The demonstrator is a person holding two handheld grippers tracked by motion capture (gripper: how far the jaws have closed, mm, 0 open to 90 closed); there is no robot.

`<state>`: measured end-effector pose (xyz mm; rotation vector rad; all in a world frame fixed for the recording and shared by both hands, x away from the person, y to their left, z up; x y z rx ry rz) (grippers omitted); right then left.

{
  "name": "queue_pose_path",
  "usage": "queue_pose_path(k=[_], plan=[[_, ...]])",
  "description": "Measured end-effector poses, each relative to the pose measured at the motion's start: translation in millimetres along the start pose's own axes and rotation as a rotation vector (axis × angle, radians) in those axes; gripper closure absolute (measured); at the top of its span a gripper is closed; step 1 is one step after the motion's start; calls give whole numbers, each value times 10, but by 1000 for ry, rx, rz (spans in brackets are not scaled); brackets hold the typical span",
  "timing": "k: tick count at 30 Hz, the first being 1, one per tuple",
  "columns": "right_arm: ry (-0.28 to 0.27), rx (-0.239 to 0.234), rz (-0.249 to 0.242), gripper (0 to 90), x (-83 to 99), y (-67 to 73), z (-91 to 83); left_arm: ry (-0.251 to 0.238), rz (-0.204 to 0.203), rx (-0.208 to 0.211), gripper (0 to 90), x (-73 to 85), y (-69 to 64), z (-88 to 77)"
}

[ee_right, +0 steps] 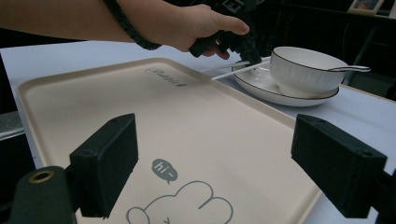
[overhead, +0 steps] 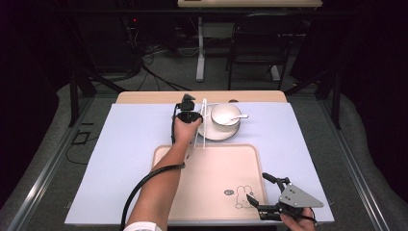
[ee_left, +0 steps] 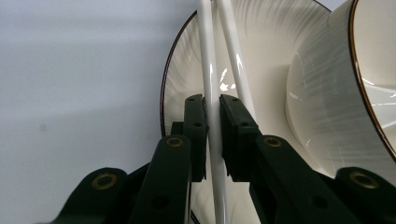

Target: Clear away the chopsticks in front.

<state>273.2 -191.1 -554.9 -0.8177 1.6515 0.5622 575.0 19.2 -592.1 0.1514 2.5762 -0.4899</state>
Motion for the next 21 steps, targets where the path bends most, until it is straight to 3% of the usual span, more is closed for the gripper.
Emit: queue_pose_path(k=[21], plan=[[-1,-1,2,145,-1,-2,-3,3,-36,-5,846,-8,32,-8]])
Point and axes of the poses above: each handheld gripper's, and its own axes: z roughly forward along the jaws, x roughly out of its underside, y roughly to its left, the point moved 8 cm from there along z, roughly forward along the jaws, and after that the axes turned 4 degrees about -x, right-handed, at the moved point
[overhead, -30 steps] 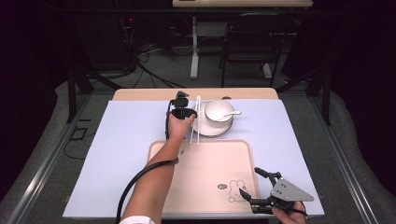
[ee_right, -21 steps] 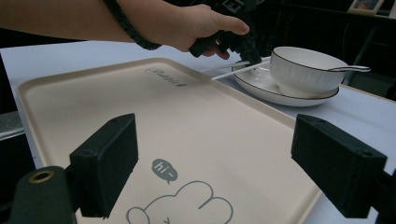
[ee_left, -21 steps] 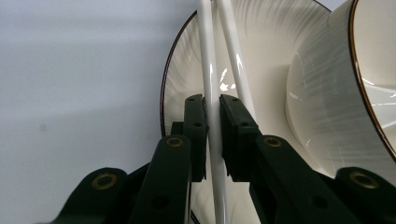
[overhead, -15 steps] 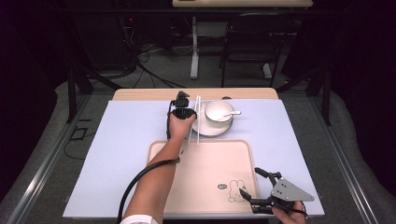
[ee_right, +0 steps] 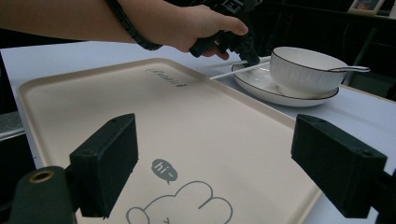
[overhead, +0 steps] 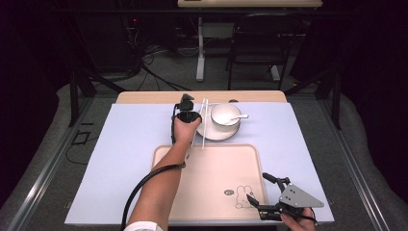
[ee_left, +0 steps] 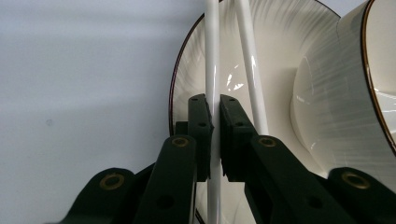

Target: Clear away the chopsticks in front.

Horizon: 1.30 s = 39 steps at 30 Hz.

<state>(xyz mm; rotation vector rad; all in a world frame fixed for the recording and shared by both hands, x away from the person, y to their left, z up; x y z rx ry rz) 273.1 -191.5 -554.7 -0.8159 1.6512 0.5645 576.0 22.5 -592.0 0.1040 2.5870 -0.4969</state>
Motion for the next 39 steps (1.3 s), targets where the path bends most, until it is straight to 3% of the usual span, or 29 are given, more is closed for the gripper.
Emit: queue_pose_path(k=[21,39], plan=[[0,-2,-3,145,-2,2,3,-53,-22,-10,845,-101,106,-214],[5,-8,-11,145,1,13,15,-101,-50,-25,845,-88,341,-516]])
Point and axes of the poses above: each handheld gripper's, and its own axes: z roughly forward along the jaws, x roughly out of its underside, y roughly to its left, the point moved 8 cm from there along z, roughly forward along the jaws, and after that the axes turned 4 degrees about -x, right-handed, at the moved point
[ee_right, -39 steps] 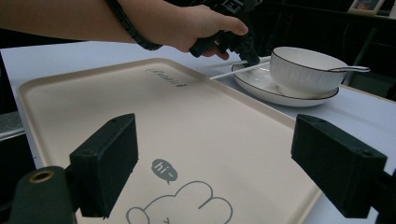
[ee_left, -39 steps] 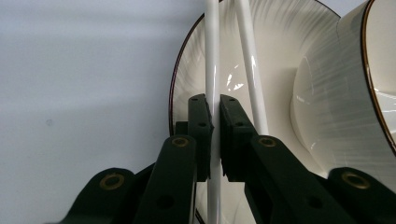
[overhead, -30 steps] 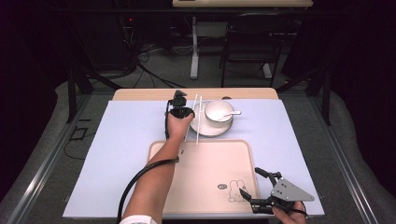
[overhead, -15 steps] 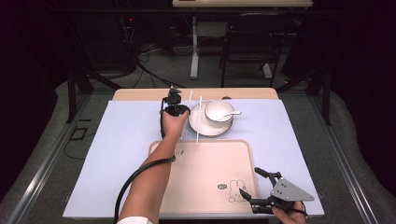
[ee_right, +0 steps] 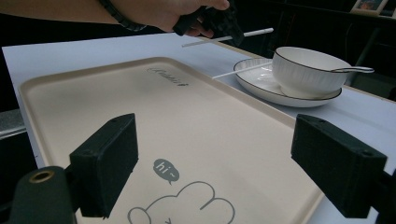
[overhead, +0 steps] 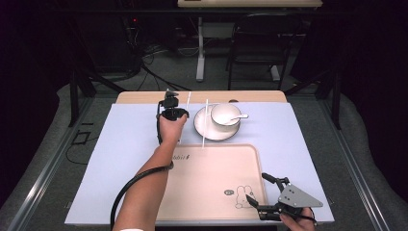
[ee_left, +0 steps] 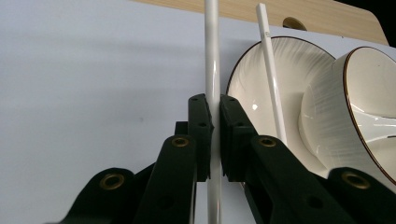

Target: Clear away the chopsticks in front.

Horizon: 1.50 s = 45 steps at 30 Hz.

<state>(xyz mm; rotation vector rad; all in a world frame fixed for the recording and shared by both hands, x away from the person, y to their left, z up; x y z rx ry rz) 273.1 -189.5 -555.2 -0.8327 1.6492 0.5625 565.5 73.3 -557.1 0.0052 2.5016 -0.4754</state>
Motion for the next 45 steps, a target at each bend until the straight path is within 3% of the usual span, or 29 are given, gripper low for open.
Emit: queue_pose_path(k=[20,32,35,45], plan=[[-2,-14,-1,144,-5,26,12,-48,-33,-30,845,-54,337,-404],[-7,-17,-3,145,-11,29,9,-69,-65,-14,846,-14,431,-589],[-9,-19,0,145,-15,33,-1,-78,-89,18,846,40,432,-649],[-14,-24,8,145,-20,29,-8,-71,-42,18,846,254,476,-721]])
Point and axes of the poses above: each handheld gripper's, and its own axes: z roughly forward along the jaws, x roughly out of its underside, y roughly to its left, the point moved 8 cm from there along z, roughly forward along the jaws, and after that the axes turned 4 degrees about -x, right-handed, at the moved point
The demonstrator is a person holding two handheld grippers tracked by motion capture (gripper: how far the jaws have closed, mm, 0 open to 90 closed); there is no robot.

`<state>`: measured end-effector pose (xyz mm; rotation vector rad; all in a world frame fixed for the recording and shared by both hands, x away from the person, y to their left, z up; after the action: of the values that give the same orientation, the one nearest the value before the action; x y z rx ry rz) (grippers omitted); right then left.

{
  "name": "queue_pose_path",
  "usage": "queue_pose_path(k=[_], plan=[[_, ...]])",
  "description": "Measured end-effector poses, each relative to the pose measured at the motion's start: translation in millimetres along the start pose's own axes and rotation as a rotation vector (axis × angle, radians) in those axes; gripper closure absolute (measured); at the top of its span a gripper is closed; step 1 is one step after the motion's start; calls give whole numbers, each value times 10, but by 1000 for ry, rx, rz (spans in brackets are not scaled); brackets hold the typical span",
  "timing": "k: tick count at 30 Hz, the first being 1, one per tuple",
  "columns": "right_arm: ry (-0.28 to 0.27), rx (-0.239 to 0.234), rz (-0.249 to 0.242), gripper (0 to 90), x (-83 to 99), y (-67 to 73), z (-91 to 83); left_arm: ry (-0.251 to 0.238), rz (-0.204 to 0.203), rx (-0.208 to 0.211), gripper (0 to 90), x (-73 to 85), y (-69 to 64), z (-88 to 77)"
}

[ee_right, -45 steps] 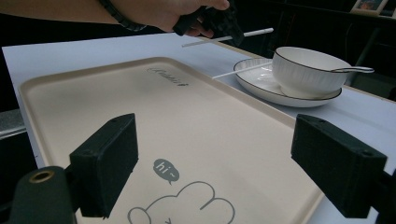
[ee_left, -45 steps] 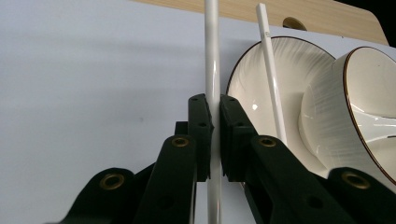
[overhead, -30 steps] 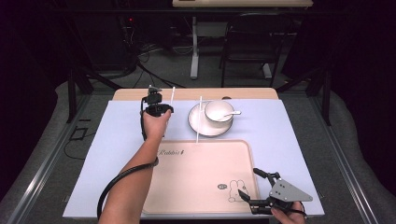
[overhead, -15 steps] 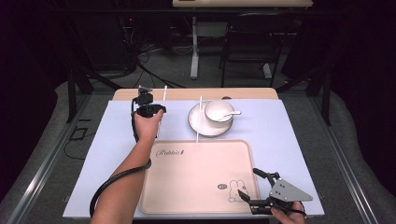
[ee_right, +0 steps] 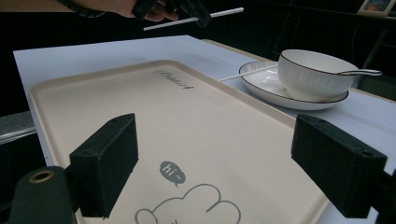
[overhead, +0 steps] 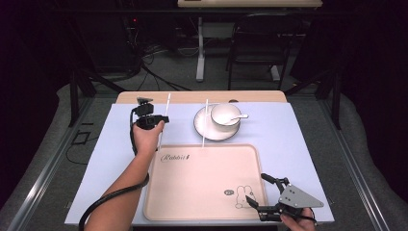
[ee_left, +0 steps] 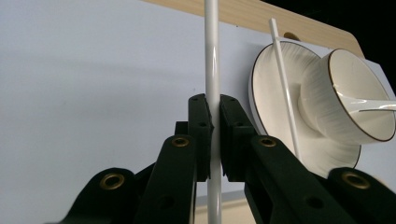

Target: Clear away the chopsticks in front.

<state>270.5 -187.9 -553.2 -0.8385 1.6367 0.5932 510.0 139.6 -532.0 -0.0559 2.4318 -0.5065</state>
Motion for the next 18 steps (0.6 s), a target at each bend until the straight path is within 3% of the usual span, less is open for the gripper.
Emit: queue_pose_path(k=[10,18], plan=[[1,-4,-5,145,-2,17,5,12,-14,5,846,258,166,-75],[7,-5,-11,145,2,22,8,10,-46,38,846,498,253,-142]])
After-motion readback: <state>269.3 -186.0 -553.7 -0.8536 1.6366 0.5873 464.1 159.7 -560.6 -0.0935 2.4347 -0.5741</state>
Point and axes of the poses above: each handheld gripper's, and its own axes: z roughly forward along the jaws, x roughly out of its underside, y roughly to its left, the point moved 8 cm from there along z, roughly forward along the jaws, and after that the axes turned 4 degrees about -x, right-handed, at the moved point
